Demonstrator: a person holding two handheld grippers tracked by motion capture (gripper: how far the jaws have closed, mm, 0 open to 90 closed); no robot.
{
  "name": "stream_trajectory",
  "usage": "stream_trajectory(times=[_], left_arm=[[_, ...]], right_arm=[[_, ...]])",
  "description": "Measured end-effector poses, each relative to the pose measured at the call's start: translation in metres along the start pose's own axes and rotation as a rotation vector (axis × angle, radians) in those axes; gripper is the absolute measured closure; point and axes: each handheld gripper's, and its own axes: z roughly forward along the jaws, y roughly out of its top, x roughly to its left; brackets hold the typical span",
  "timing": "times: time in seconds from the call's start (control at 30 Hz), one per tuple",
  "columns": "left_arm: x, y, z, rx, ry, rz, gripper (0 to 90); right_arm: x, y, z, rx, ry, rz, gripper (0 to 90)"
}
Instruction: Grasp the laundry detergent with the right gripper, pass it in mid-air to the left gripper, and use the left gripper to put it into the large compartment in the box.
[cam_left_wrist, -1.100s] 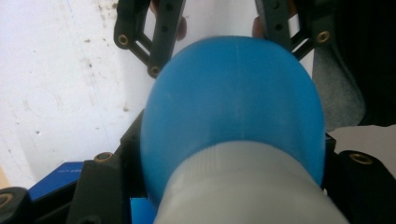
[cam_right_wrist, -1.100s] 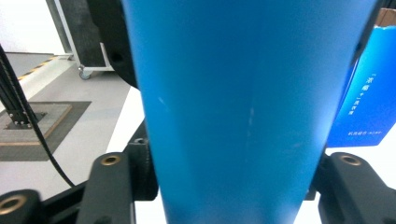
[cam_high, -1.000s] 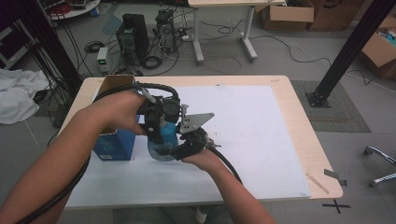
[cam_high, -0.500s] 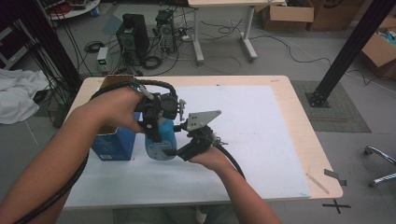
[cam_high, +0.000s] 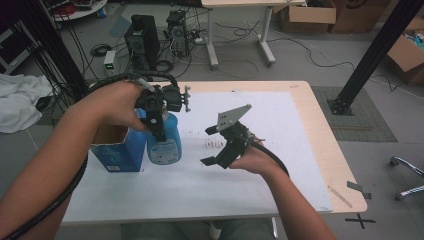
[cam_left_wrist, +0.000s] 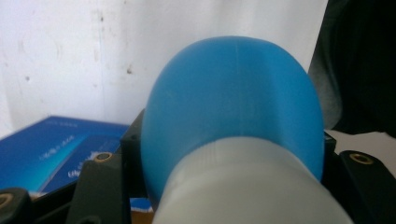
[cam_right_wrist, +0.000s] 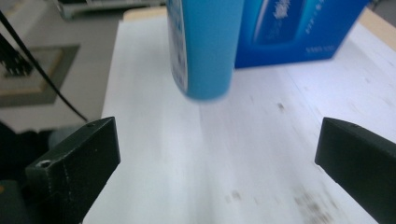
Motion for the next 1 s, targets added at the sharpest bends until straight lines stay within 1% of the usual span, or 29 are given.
stream_trajectory(times=[0.03,0.07,0.13,0.17,0.2,0.23,0.27,0.3,0.33,0.37,0.4,0.43,0.47,0.5,0.53,0.57,0.6,0.63,0.67,0.7,0.73,0.77,0.8,0.83,0.87,0.9,0.93,0.97,1.0], left_arm=[[0.003,-0.002,-0.003,-0.001,-0.004,-0.038,38.8],[0.008,-0.004,-0.009,0.001,-0.005,-0.097,38.8],[0.014,-0.007,-0.015,-0.002,-0.01,-0.165,38.8],[0.014,-0.007,-0.015,-0.002,-0.01,-0.165,38.8],[0.017,-0.008,-0.018,-0.005,-0.017,-0.207,38.8],[0.02,-0.01,-0.021,-0.009,-0.024,-0.252,38.9],[0.026,-0.014,-0.028,-0.027,-0.037,-0.326,38.8],[0.026,-0.014,-0.028,-0.027,-0.037,-0.326,38.9],[0.029,-0.017,-0.033,-0.051,-0.039,-0.367,38.9],[0.031,-0.02,-0.036,-0.061,-0.04,-0.391,38.9],[0.033,-0.023,-0.04,-0.065,-0.039,-0.421,38.9],[0.036,-0.027,-0.046,-0.067,-0.035,-0.47,38.9],[0.036,-0.027,-0.046,-0.067,-0.035,-0.47,38.9],[0.037,-0.03,-0.051,-0.072,-0.032,-0.501,38.9],[0.039,-0.035,-0.058,-0.085,-0.037,-0.561,38.9],[0.039,-0.035,-0.058,-0.085,-0.037,-0.561,38.9],[0.041,-0.041,-0.066,-0.093,-0.051,-0.621,38.9],[0.041,-0.041,-0.066,-0.093,-0.051,-0.621,38.9],[0.042,-0.044,-0.07,-0.098,-0.055,-0.652,38.9],[0.043,-0.047,-0.073,-0.1,-0.058,-0.679,38.9],[0.044,-0.053,-0.081,-0.114,-0.057,-0.748,38.9],[0.044,-0.053,-0.081,-0.114,-0.057,-0.748,38.9],[0.044,-0.057,-0.085,-0.12,-0.056,-0.79,38.9],[0.046,-0.063,-0.094,-0.113,-0.05,-0.837,38.9],[0.046,-0.063,-0.094,-0.113,-0.05,-0.837,38.9],[0.047,-0.067,-0.098,-0.109,-0.046,-0.86,38.9],[0.048,-0.074,-0.107,-0.102,-0.043,-0.907,38.9],[0.048,-0.074,-0.107,-0.102,-0.043,-0.907,38.9],[0.049,-0.082,-0.117,-0.102,-0.031,-0.972,39.0]], right_arm=[[0.0,0.001,-0.004,0.016,-0.003,-0.006,0.0],[-0.002,0.005,-0.015,0.062,-0.007,-0.017,0.0],[-0.005,0.007,-0.023,0.11,-0.007,-0.021,0.0],[-0.005,0.007,-0.023,0.11,-0.007,-0.021,0.0],[-0.006,0.008,-0.026,0.142,-0.004,-0.02,0.0],[-0.009,0.009,-0.03,0.216,0.005,-0.024,0.0],[-0.01,0.009,-0.031,0.249,0.005,-0.029,0.0],[-0.01,0.009,-0.031,0.249,0.005,-0.029,0.0],[-0.012,0.01,-0.033,0.295,0.003,-0.035,0.0],[-0.017,0.011,-0.039,0.378,0.013,-0.032,0.0],[-0.017,0.011,-0.039,0.378,0.013,-0.032,0.0],[-0.021,0.011,-0.044,0.445,0.016,-0.034,0.0],[-0.022,0.01,-0.046,0.474,0.015,-0.03,0.0],[-0.022,0.01,-0.046,0.474,0.015,-0.03,0.0],[-0.024,0.009,-0.052,0.537,0.011,-0.022,0.0],[-0.024,0.009,-0.052,0.537,0.011,-0.022,0.0],[-0.026,0.01,-0.056,0.573,0.009,-0.028,0.0],[-0.026,0.01,-0.056,0.573,0.009,-0.028,0.0],[-0.027,0.011,-0.058,0.601,0.011,-0.033,0.0],[-0.028,0.011,-0.06,0.619,0.012,-0.039,0.0],[-0.028,0.011,-0.06,0.632,0.011,-0.038,0.0],[-0.028,0.011,-0.06,0.632,0.011,-0.038,0.0],[-0.029,0.01,-0.062,0.653,0.018,-0.043,0.0],[-0.032,0.009,-0.063,0.681,0.019,-0.038,0.0],[-0.032,0.009,-0.063,0.681,0.019,-0.038,0.0],[-0.035,0.006,-0.064,0.699,0.025,-0.038,0.0],[-0.037,0.005,-0.064,0.707,0.029,-0.047,0.0],[-0.037,0.005,-0.064,0.707,0.029,-0.047,0.0],[-0.039,0.003,-0.064,0.723,0.038,-0.047,0.0]])
